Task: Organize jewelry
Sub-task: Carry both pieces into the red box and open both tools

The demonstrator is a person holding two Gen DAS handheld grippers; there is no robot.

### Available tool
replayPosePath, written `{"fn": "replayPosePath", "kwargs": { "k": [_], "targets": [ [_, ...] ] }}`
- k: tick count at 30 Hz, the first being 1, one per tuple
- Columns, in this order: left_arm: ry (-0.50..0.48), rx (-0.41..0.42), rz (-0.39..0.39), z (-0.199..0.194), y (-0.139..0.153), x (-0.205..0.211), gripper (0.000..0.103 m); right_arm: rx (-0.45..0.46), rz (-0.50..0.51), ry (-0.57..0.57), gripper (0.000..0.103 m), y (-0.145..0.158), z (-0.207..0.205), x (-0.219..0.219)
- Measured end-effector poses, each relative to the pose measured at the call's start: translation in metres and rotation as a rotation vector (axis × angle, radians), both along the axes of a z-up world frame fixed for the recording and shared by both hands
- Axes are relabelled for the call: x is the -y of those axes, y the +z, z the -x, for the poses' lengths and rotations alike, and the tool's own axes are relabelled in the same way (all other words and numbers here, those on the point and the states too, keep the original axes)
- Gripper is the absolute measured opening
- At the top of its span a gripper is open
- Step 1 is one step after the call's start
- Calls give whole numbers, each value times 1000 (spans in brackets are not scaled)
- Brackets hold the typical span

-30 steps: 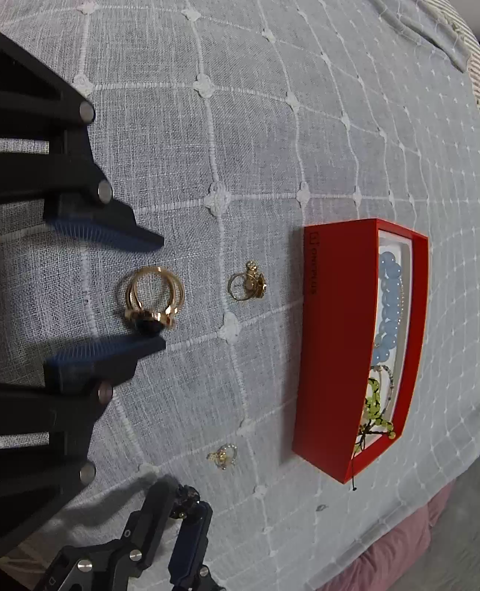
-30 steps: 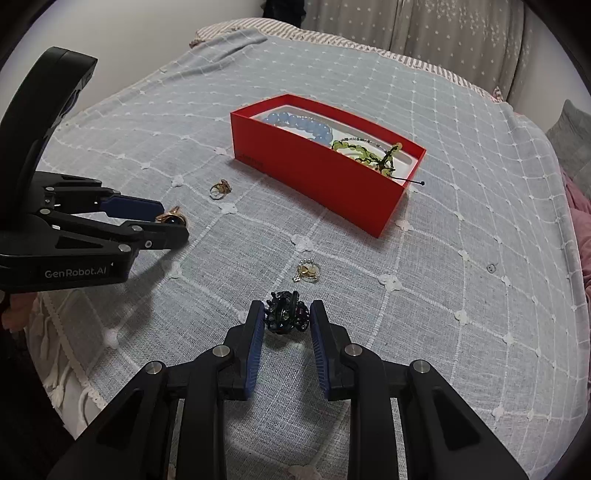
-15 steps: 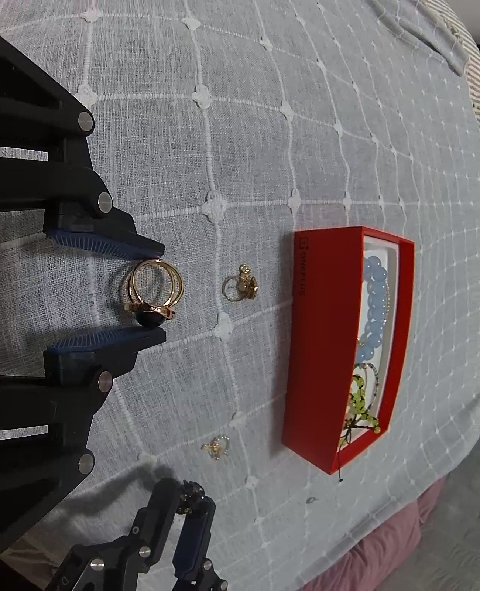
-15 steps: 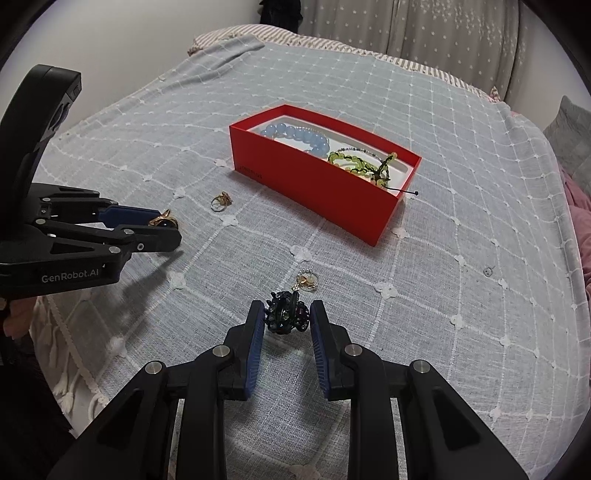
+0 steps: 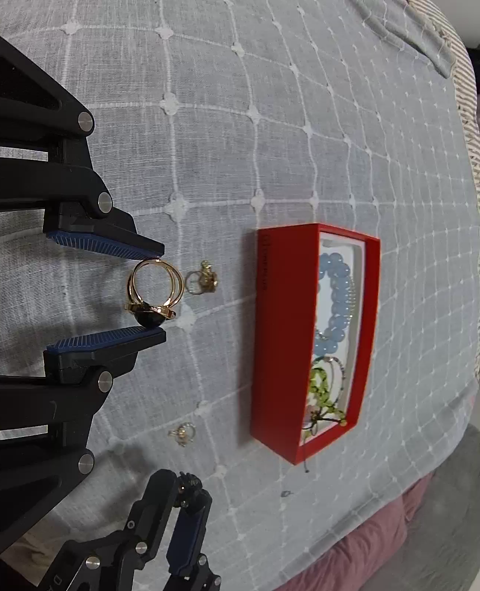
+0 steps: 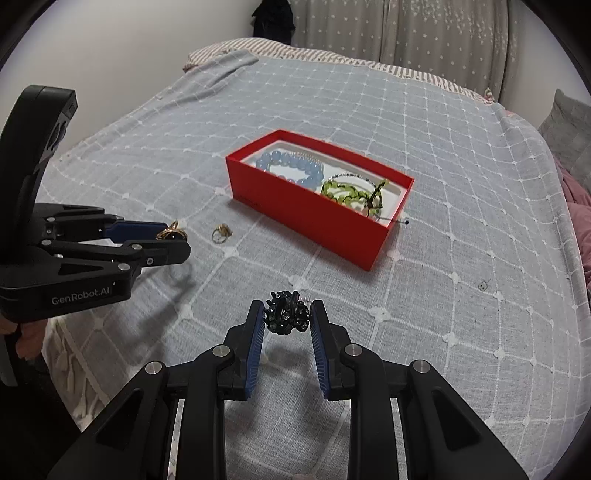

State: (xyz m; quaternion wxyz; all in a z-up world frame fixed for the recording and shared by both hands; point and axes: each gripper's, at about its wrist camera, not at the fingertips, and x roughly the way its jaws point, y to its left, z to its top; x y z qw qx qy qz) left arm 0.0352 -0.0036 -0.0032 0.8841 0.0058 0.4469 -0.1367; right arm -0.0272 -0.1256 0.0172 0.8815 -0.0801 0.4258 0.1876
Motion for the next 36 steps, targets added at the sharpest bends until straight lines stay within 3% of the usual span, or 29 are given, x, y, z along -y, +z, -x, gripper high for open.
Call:
{"fn": "replayPosePath", "kwargs": {
  "k": [23, 36],
  "targets": [
    [69, 116, 60, -59, 28, 15, 31, 37, -114, -145, 27, 28, -64, 12],
    [52, 168, 61, -95, 19, 23, 31, 14, -121, -201, 27, 7, -107, 29]
  ]
}}
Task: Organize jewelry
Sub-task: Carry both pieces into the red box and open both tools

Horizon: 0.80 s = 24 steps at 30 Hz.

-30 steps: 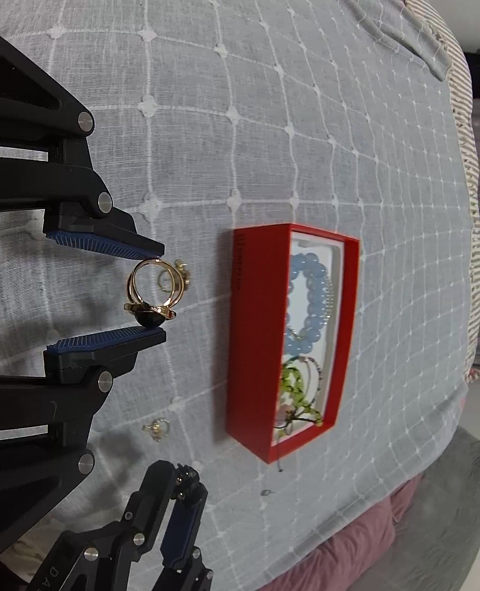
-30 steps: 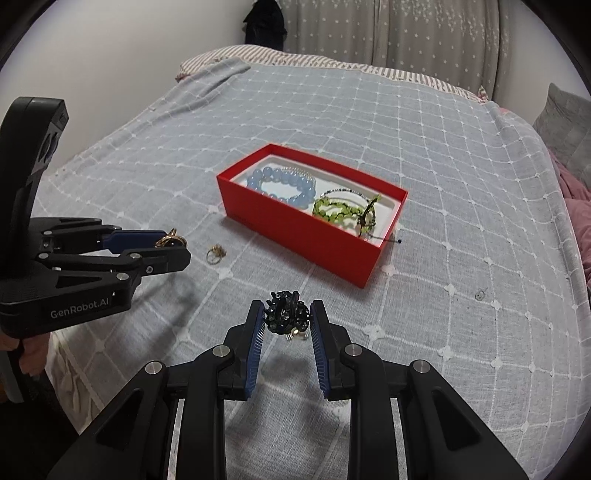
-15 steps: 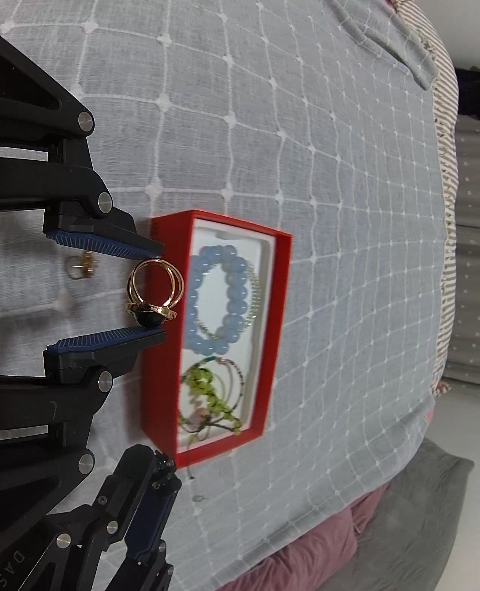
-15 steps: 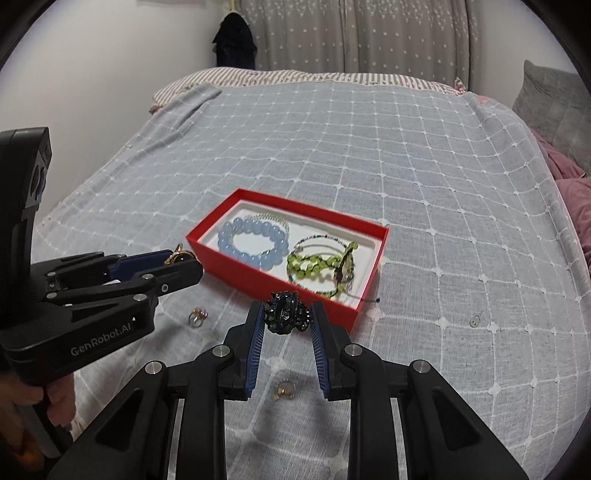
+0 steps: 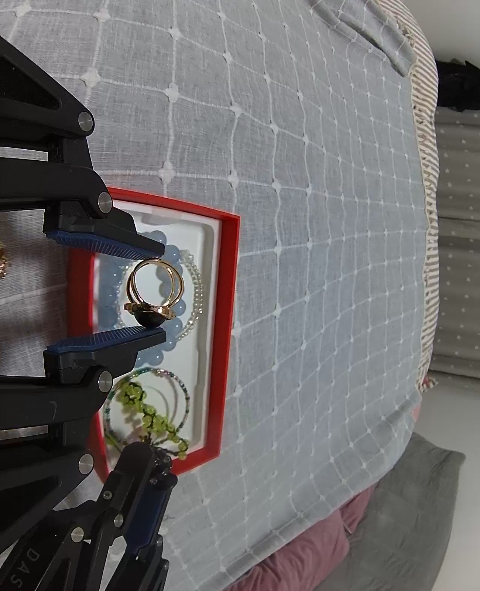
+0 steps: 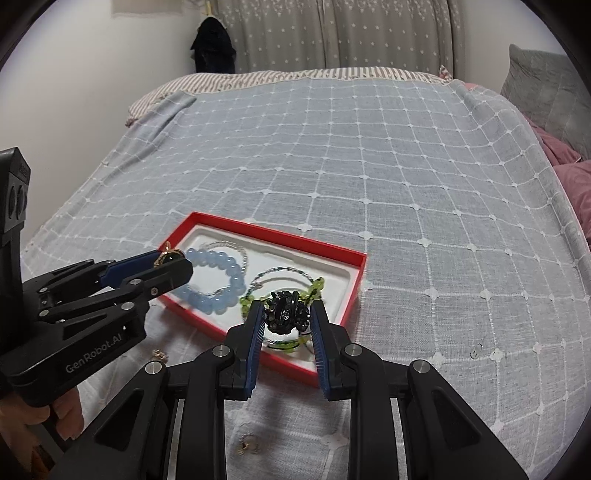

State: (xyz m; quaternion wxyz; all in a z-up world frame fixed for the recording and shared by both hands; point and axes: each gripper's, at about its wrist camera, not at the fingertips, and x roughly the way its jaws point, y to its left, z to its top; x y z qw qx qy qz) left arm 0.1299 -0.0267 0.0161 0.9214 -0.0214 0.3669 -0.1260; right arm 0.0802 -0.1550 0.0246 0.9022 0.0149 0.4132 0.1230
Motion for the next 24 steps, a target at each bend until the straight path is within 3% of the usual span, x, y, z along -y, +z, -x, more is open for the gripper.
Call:
{"fn": "replayPosePath", "kwargs": {
  "k": [13, 18, 24],
  "targets": [
    [-3, -11, -25, -14, -15, 5, 32, -10, -8, 0, 27, -4, -3, 4],
    [-10, -7, -28, -10, -11, 7, 44, -9, -7, 3, 27, -5, -6, 3],
    [-15, 0, -66, -1, -6, 8, 47, -13, -18, -4, 27, -5, -13, 2]
  ]
}}
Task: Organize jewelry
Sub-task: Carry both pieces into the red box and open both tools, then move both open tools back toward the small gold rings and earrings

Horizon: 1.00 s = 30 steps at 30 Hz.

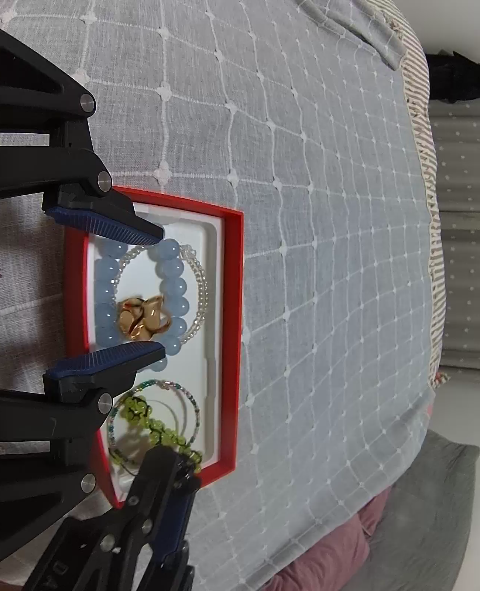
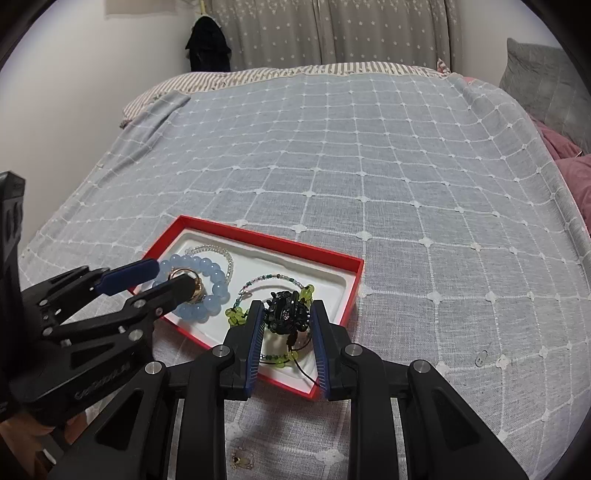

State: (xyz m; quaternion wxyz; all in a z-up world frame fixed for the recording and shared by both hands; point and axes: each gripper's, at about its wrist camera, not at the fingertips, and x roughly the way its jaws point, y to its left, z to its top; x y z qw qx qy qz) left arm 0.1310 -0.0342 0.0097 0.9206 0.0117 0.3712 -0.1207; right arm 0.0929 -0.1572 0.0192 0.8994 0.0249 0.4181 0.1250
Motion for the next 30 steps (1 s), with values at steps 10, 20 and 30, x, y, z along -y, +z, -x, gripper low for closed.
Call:
{"fn": "replayPosePath", "kwargs": {
  "k": [10, 20, 30],
  "targets": [
    [7, -2, -17, 15, 9, -12, 64, 3, -18, 27, 52, 7, 3, -1],
    [32, -45, -7, 35, 10, -25, 84, 25, -12, 30, 59, 27, 34, 7],
    [51, -129, 1, 54, -1, -35, 91, -8, 15, 29, 64, 24, 65, 15]
  ]
}}
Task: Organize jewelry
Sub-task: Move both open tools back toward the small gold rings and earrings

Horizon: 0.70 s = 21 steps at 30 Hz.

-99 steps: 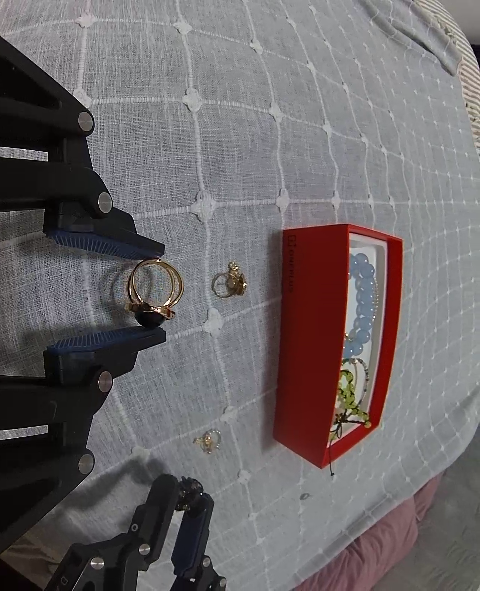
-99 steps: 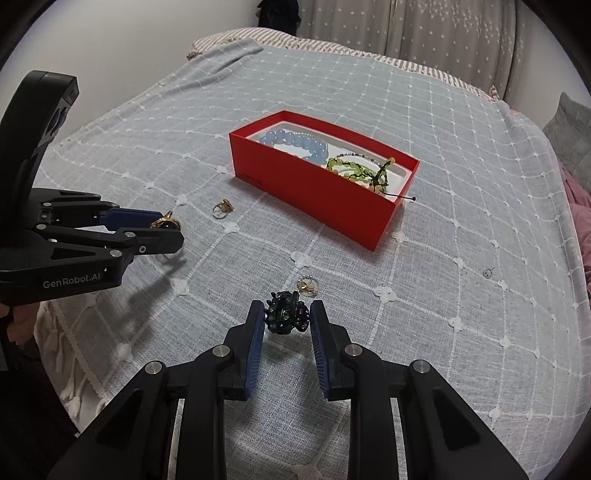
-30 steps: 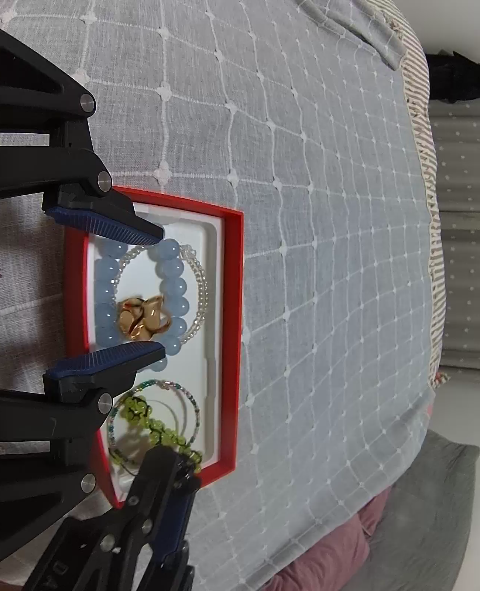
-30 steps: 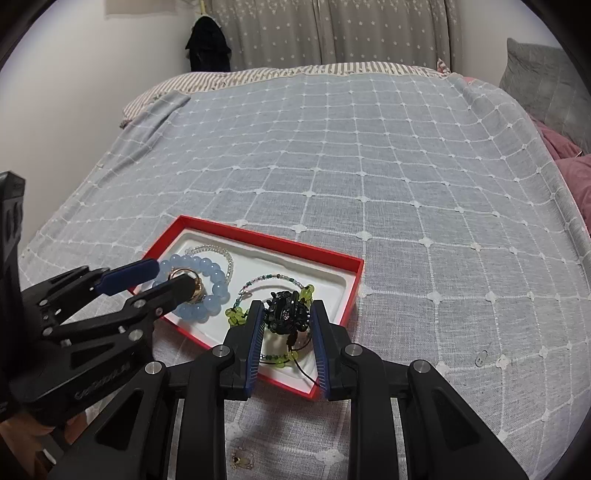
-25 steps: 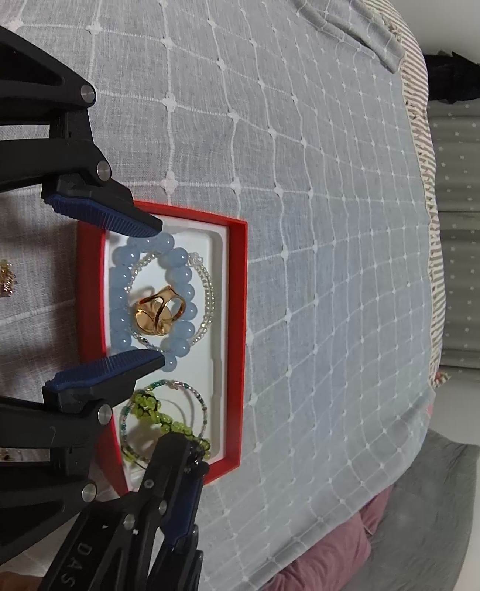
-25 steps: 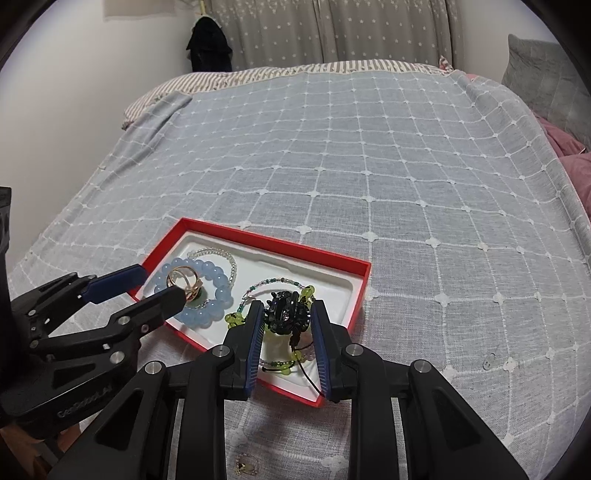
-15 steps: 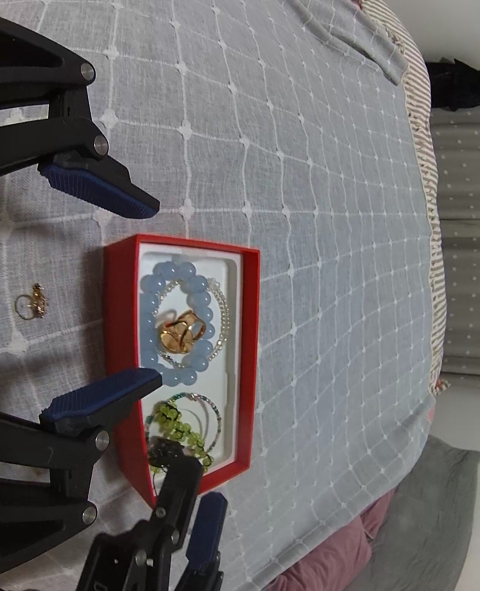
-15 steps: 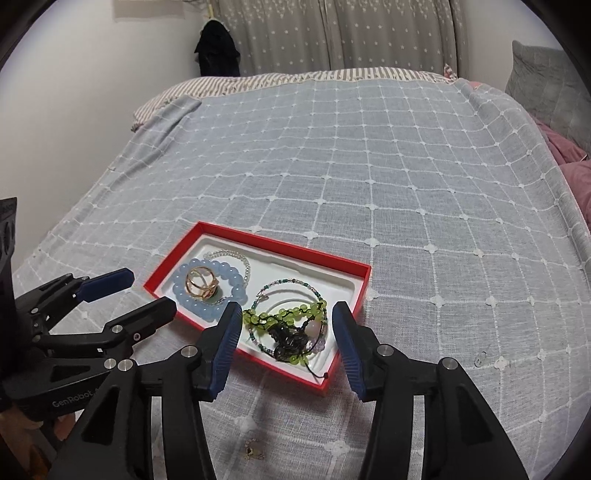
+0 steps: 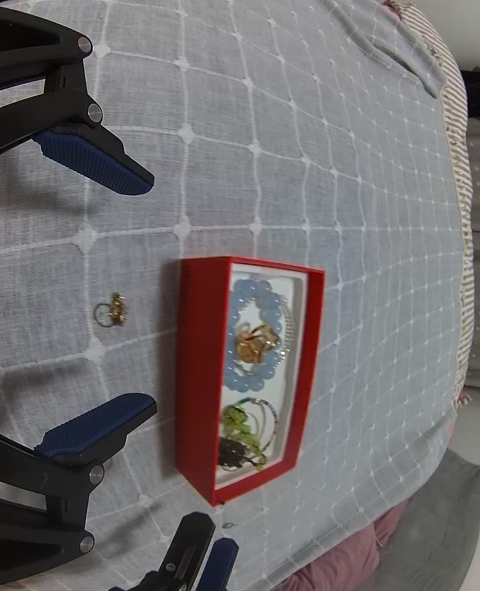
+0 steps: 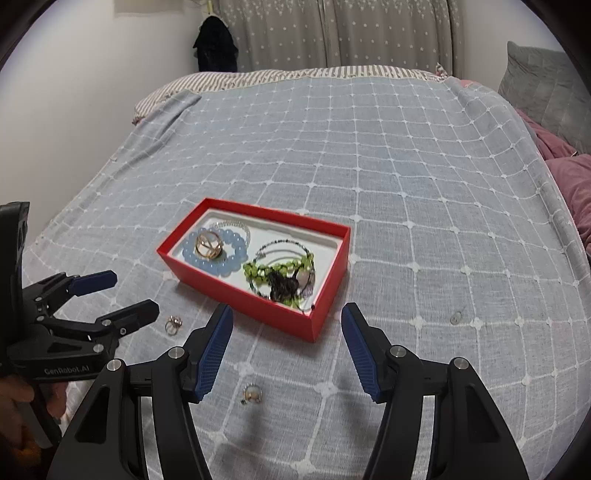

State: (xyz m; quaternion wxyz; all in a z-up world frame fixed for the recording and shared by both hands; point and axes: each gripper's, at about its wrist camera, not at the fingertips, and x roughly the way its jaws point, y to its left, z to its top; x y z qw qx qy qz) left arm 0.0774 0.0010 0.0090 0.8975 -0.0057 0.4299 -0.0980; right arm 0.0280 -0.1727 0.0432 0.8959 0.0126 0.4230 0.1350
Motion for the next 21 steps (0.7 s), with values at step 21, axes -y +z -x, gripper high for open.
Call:
{"fn": "replayPosePath", "kwargs": {
  "k": [21],
  "targets": [
    [-20, -73, -77, 29, -25, -17, 92, -101, 98, 94, 64, -39, 43, -12]
  ]
}}
